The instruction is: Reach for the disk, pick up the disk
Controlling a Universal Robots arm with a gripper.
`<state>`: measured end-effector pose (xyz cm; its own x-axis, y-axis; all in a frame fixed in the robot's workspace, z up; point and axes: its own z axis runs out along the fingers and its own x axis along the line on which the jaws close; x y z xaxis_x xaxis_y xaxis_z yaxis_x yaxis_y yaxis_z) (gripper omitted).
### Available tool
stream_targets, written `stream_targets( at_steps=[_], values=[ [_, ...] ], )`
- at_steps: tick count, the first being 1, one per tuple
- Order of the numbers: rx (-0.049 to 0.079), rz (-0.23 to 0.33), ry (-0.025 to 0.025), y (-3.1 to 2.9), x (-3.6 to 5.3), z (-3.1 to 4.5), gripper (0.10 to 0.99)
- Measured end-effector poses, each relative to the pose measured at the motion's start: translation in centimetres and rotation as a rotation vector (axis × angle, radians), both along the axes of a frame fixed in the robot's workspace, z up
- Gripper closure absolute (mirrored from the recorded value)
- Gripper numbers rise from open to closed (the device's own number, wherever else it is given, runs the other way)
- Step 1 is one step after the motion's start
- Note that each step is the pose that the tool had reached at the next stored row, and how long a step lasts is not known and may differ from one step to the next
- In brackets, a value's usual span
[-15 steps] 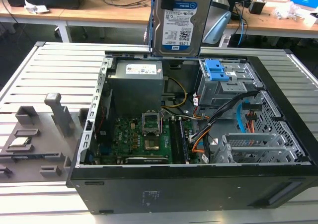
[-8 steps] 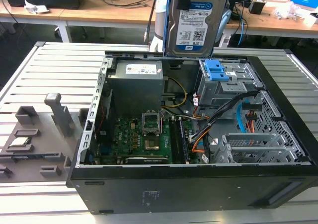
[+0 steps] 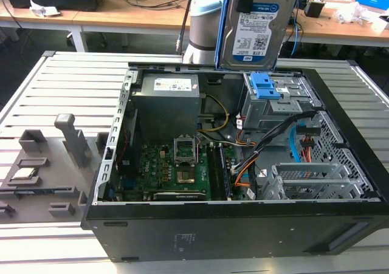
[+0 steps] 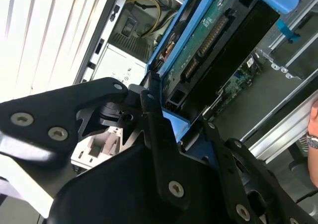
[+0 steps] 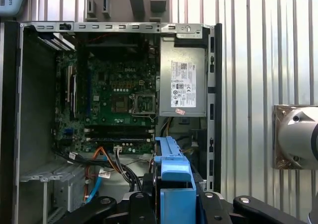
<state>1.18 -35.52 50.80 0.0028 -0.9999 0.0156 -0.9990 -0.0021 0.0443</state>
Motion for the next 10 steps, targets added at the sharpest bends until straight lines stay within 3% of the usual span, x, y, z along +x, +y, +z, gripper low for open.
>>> stream_targets(
  at_steps=[5, 6, 10],
  values=[
    [0.0, 0.0, 0.0002, 0.11, 1.87, 0.0, 0.718],
    [0.0, 0.0, 0.0002, 0.15, 2.64, 0.0, 0.718],
    [0.0, 0.0, 0.0003, 0.25, 4.34, 0.0, 0.718]
  ],
)
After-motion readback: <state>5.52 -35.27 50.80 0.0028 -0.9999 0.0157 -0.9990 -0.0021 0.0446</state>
